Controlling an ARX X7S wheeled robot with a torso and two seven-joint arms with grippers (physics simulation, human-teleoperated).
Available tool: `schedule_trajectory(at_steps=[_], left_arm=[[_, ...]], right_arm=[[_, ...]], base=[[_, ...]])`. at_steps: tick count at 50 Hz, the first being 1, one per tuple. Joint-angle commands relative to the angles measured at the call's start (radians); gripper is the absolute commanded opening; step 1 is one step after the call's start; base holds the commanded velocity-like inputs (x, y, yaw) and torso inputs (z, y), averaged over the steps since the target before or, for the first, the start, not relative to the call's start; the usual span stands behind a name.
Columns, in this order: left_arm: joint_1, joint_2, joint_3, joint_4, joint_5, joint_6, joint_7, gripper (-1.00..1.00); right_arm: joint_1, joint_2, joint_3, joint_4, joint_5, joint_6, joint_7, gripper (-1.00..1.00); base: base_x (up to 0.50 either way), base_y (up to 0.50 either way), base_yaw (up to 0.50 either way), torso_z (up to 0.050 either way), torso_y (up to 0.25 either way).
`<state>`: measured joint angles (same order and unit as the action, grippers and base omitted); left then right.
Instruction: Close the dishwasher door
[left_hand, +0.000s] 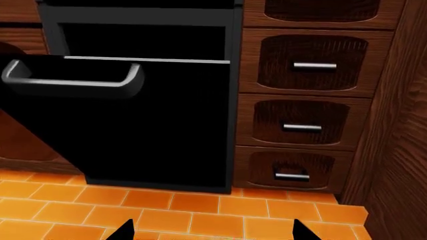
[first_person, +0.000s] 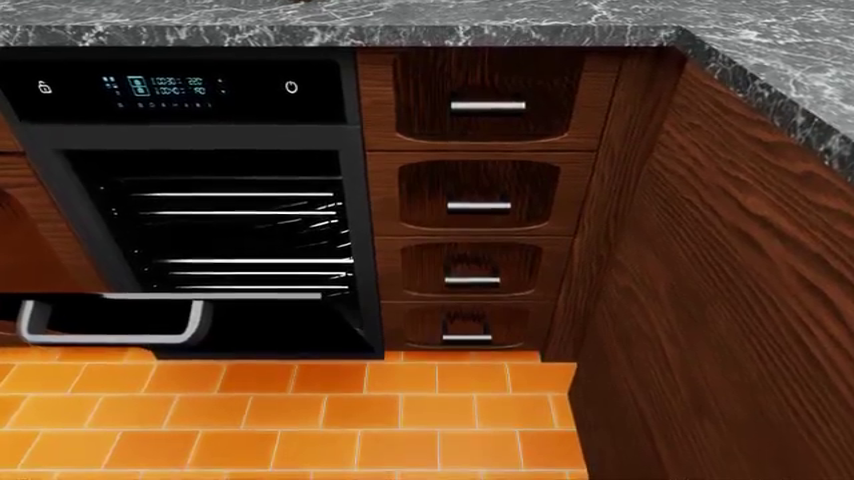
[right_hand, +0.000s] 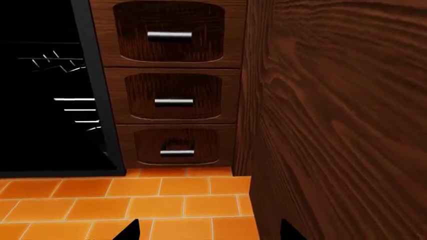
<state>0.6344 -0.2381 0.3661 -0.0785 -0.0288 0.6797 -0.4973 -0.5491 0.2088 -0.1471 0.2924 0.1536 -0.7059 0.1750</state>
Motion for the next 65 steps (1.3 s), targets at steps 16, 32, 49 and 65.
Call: schedule_trajectory(at_steps=[16,32,49,65], left_arm=[[-0.007,-0.009,0.017,-0.011,-0.002,0.008,-0.017,1.0],[-0.011,-0.016,0.026,-0.009,-0.007,0.005,-0.025,1.0],[-0.016,-0.021,0.037,-0.018,-0.009,0.011,-0.034,1.0],[-0.015,-0.03,0.045,-0.009,-0.014,0.009,-0.042,1.0]], right_arm=[[0.0,0.006,-0.013,0.021,-0.001,-0.022,0.009,1.0],[0.0,0.01,-0.021,0.016,-0.001,-0.018,0.016,1.0],[0.003,0.014,-0.029,0.028,0.001,-0.027,0.019,1.0],[0.003,0.019,-0.036,0.023,0.0,-0.024,0.026,1.0]], base=[[0.0,0.0,0.0,-0.034,0.0],[0.0,0.0,0.0,-0.034,0.0],[0.0,0.0,0.0,-0.034,0.0],[0.0,0.0,0.0,-0.034,0.0]])
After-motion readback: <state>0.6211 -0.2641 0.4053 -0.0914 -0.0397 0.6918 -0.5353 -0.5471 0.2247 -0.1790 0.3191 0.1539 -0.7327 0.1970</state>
